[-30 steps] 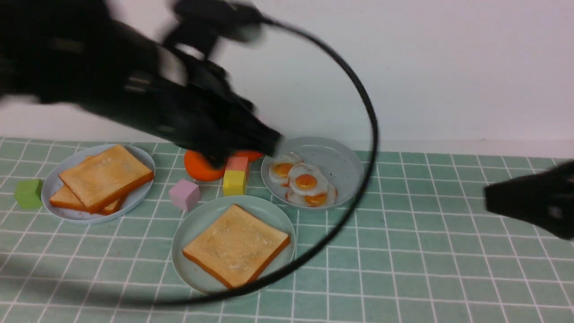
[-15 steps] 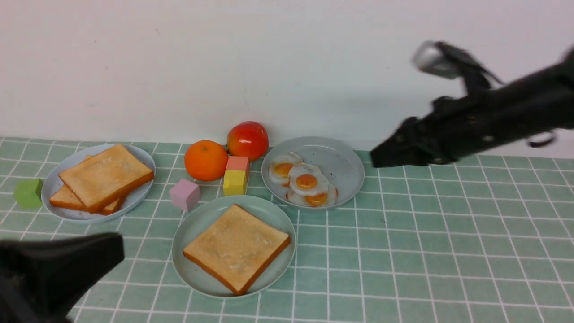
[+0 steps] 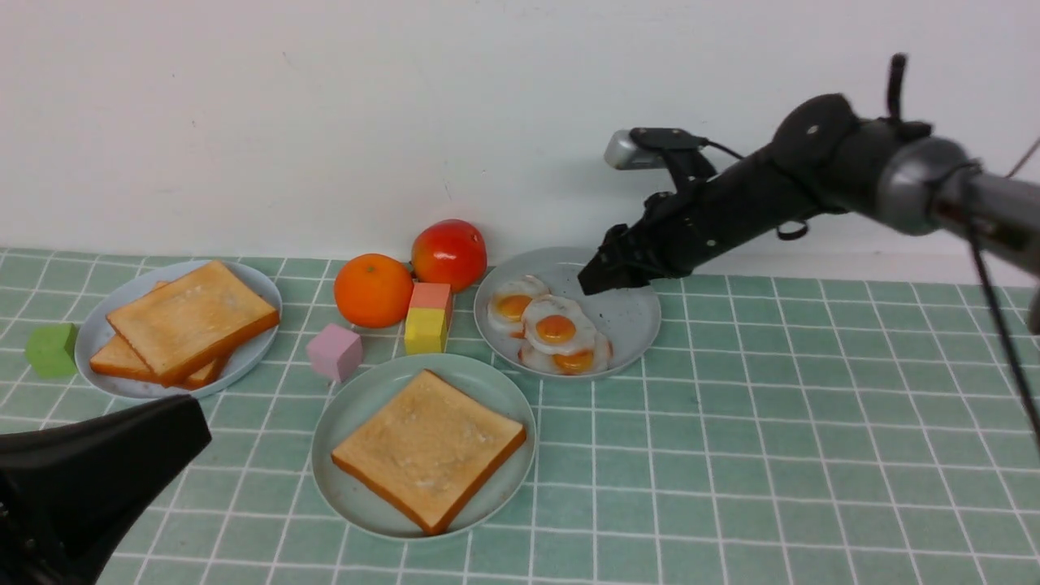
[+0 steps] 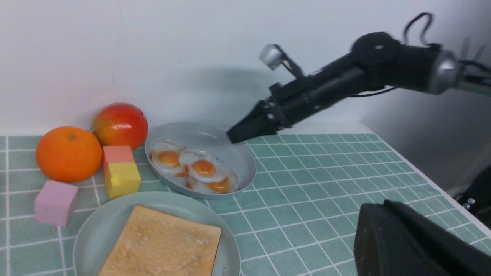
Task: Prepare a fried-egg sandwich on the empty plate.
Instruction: Use the right arm to grab a fried egg
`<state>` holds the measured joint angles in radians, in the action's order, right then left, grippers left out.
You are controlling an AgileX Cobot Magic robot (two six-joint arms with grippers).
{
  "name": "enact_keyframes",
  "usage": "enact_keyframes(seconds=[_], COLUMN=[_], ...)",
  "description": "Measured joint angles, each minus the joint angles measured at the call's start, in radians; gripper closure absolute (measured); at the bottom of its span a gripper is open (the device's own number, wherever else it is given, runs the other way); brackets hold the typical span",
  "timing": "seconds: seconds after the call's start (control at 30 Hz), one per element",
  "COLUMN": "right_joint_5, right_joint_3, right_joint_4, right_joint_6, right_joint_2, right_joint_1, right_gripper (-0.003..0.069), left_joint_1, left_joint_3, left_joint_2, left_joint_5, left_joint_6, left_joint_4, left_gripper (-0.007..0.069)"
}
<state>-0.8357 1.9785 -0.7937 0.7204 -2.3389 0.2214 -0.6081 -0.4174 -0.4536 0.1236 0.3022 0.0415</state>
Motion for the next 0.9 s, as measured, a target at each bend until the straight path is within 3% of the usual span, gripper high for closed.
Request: enact_keyframes(seconds=[0.3,0.63,0.9], right_joint_5=[0.032,0.054,-0.005], right_joint_3=[0.222,0.249,0.252], right_joint_4=[0.013,0.001,0.001], right_joint_6=[-0.001,-0.012,-0.012], right_joint_2=[-0.210,-0.234,-0.232], right_joint_1=[0.020,0.020,0.019], right_gripper=[0.0266,0.0279,0.0337], left_joint_1=[0.000,0.000,0.000], left_joint_3=[0.001,0.002,0.002], left_joint_2=[-0.002,-0.002,-0.002], left_joint_5=[0.003,0.005,0.006], left_joint_6=[0.000,0.000,0.000], left_joint_4=[0.002,0.003,0.002], left_gripper=[0.0638,0.0638,0.0638])
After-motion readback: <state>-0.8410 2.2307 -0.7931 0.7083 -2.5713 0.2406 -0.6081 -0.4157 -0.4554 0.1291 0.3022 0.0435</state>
